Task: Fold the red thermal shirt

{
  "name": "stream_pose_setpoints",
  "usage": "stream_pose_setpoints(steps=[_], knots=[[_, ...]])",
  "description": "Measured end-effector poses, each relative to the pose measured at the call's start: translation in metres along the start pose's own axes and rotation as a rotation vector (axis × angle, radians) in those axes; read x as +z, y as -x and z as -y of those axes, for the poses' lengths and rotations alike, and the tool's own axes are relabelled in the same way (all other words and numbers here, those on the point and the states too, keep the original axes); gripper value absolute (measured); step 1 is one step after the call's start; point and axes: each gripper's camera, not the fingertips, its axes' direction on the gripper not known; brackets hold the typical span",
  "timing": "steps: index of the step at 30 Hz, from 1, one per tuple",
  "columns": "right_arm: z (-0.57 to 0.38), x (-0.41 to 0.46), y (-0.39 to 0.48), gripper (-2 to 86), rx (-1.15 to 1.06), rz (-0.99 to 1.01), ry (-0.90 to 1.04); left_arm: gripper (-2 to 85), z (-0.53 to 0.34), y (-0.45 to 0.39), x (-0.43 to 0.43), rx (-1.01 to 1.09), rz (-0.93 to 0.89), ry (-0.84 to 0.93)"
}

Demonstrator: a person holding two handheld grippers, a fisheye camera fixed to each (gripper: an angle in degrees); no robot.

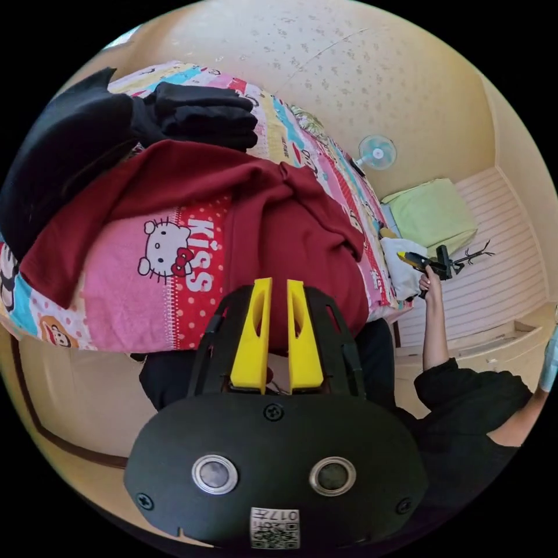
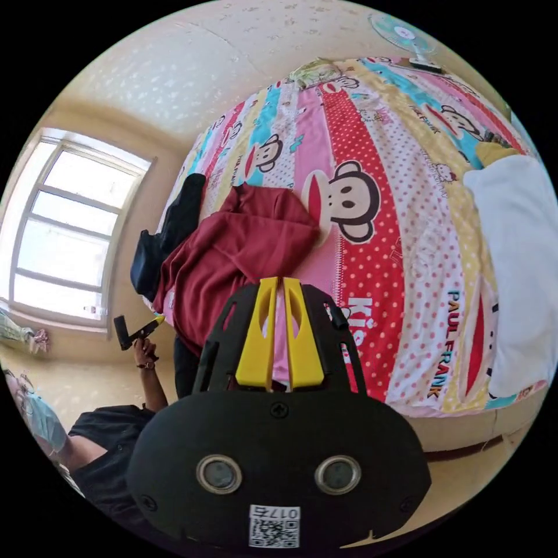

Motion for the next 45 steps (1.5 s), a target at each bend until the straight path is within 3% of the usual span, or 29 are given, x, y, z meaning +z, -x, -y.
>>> stream_pose_setpoints(steps=[4,9,13,18,19,22,24,26,29,34,37,41,45], knots=[[0.039,0.077,0.064,13.3,-0.173,-0.001,0.23,8.0,0.03,-0.012,0.058,0.05,0.131,0.313],[0.087,0.135,0.138,14.6,-0.316,-0.076,0.278,7.1,0.037,-0.005,0.057,0.003,0.152,0.294],[0.115,0.186,0.138,10.9,-0.261,-0.304,0.321,6.6,0.032,0.002,0.053,-0.012,0.129,0.226],[0.089,0.144,0.135,4.9,-0.376,-0.281,0.202,5.6,0.024,0.02,0.046,-0.043,0.021,0.149],[0.074,0.113,0.131,4.5,-0.409,-0.31,0.082,5.3,0.023,0.025,0.045,-0.042,-0.011,0.143],[0.039,0.014,0.085,3.9,-0.216,-0.507,-0.203,4.6,0.024,0.039,0.043,-0.043,-0.11,0.14],[0.017,-0.045,0.032,4.0,-0.018,-0.527,-0.294,4.3,0.023,0.043,0.042,-0.044,-0.166,0.131],[-0.025,-0.095,-0.053,4.3,0.241,-0.37,-0.252,4.1,0.022,0.045,0.039,-0.044,-0.197,0.129],[-0.087,-0.104,-0.107,6.0,0.289,-0.107,-0.2,4.4,0.015,0.046,0.026,-0.068,-0.223,0.107],[-0.139,-0.038,-0.081,11.1,0.102,0.079,0.031,6.8,-0.008,0.036,-0.02,-0.126,-0.097,-0.072],[-0.151,0.003,-0.042,12.7,-0.088,0.276,0.088,9.7,-0.005,0.024,-0.009,-0.141,-0.001,0.012],[-0.16,0.063,-0.012,10.8,-0.141,0.27,0.208,12.9,-0.004,0.002,0.031,-0.123,0.109,0.068],[-0.174,0.062,-0.008,6.2,-0.094,0.223,0.186,9.3,-0.009,-0.041,0.043,-0.06,0.369,0.068]])
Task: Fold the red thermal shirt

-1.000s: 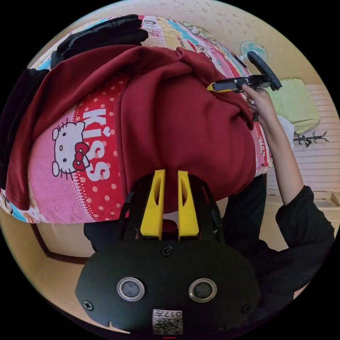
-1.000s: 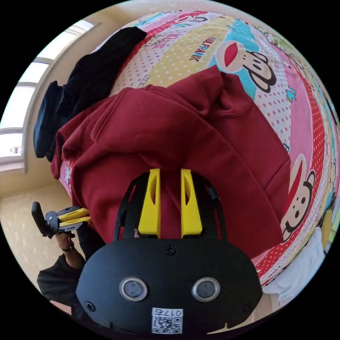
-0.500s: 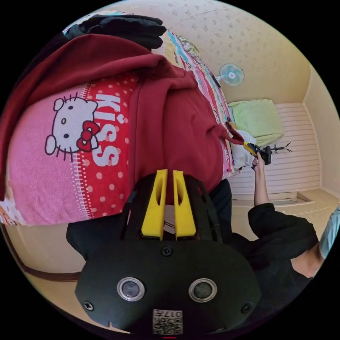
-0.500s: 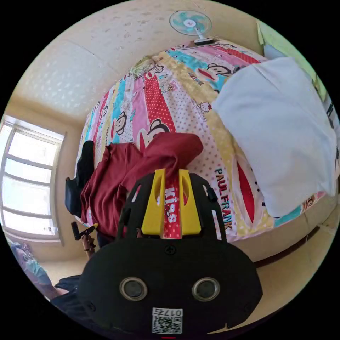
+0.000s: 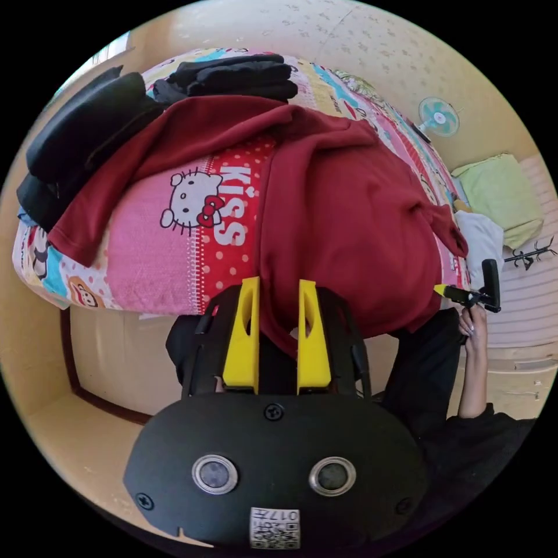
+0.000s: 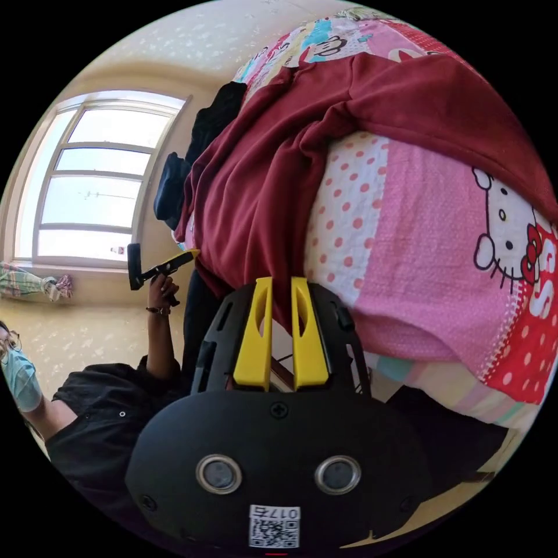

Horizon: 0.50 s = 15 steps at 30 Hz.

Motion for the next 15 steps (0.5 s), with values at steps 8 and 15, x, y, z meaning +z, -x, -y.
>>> stream_pose_setpoints(steps=[8,15], knots=[[-0.034,-0.047,0.017,16.9,-0.001,-0.137,-0.115,10.6,-0.002,-0.005,-0.012,-0.048,-0.051,0.033],[-0.04,-0.012,0.051,16.3,-0.024,-0.477,-0.185,11.1,-0.017,-0.015,0.005,-0.087,-0.065,-0.053]])
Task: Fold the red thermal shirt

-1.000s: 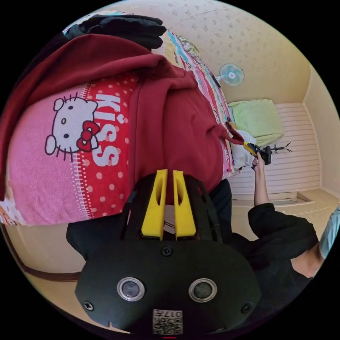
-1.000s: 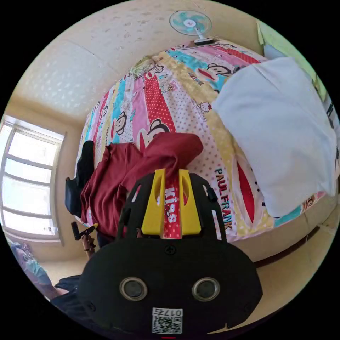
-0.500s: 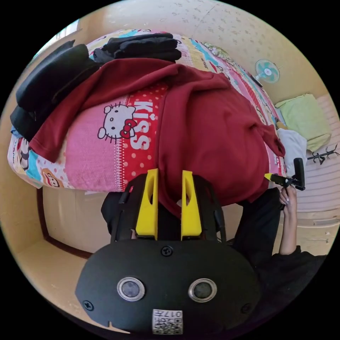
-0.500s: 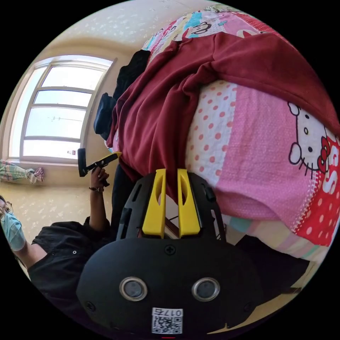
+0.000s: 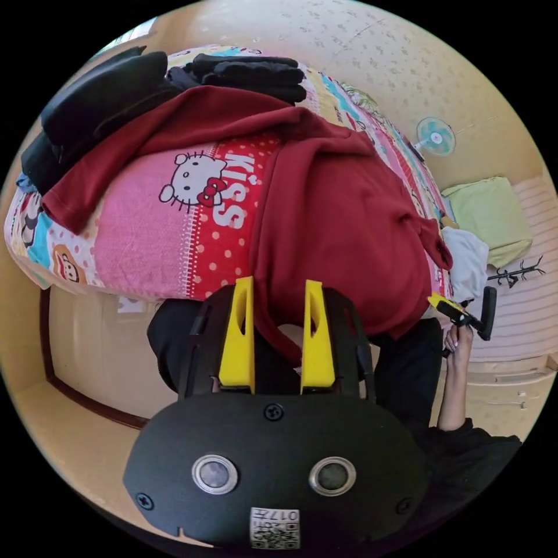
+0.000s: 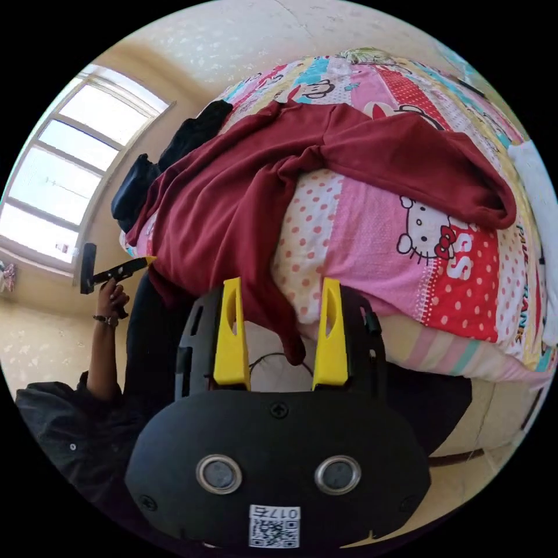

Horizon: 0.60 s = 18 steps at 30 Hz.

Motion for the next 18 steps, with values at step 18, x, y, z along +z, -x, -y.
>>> stream_pose_setpoints(steps=[18], knots=[[-0.017,-0.128,-0.042,1.6,0.072,0.132,-0.02,-0.5,-0.047,-0.02,-0.099,0.297,-0.113,0.252]])
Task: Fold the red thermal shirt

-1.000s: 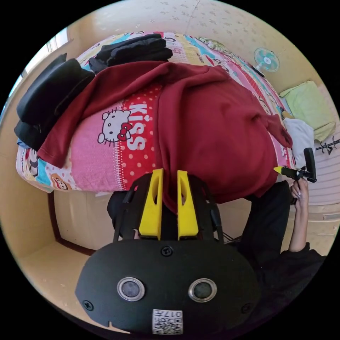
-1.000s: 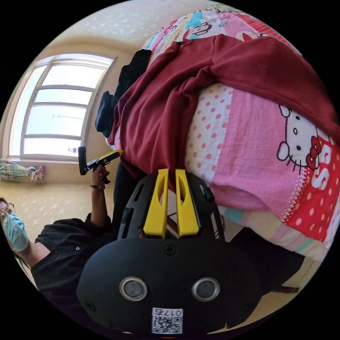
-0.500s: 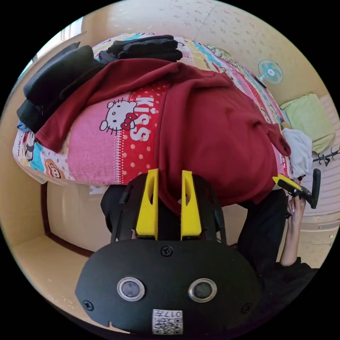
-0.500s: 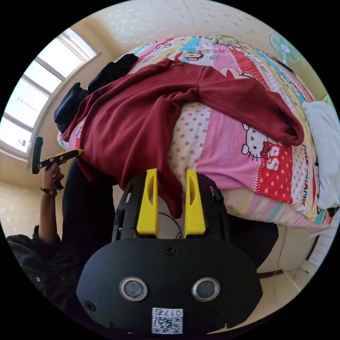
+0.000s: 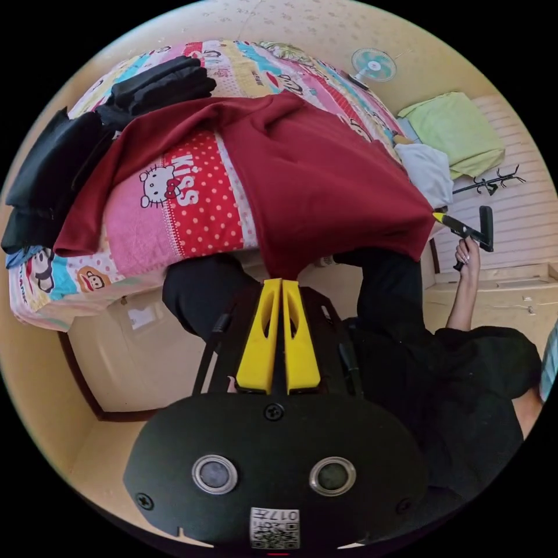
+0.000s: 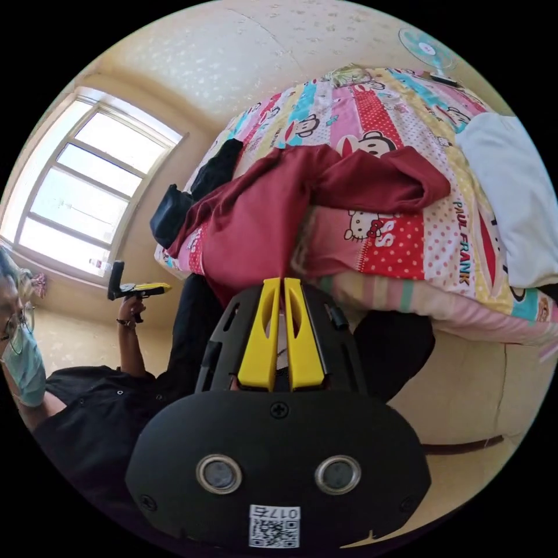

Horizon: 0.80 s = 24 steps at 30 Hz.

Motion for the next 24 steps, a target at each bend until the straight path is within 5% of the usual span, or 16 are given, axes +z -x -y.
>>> stream_pose_setpoints(steps=[2,5,10,12,17,19,24], knots=[[0.009,0.015,-0.011,1.7,0.03,-0.104,0.158,-0.6,-0.004,0.004,0.01,-0.032,0.034,0.029],[0.025,0.031,-0.034,1.8,0.097,0.039,0.214,-0.6,0.003,0.013,0.027,-0.074,-0.012,0.093],[0.047,0.009,-0.03,2.3,0.059,0.123,0.025,-0.5,0.047,0.008,0.008,0.04,-0.487,-0.029],[0.063,0.01,-0.03,3.4,0.058,0.151,0.045,-0.1,0.068,-0.002,-0.01,0.083,-0.505,-0.077],[0.12,0.013,-0.028,7.1,-0.044,0.271,0.068,5.1,0.139,-0.05,-0.06,0.203,-0.159,-0.111],[0.142,0.012,-0.028,6.8,-0.063,0.243,0.068,5.7,0.18,-0.07,-0.06,0.25,0.072,-0.048],[0.213,0.016,-0.026,7.2,-0.135,0.108,0.157,5.9,0.251,-0.081,-0.039,0.329,0.279,0.066]])
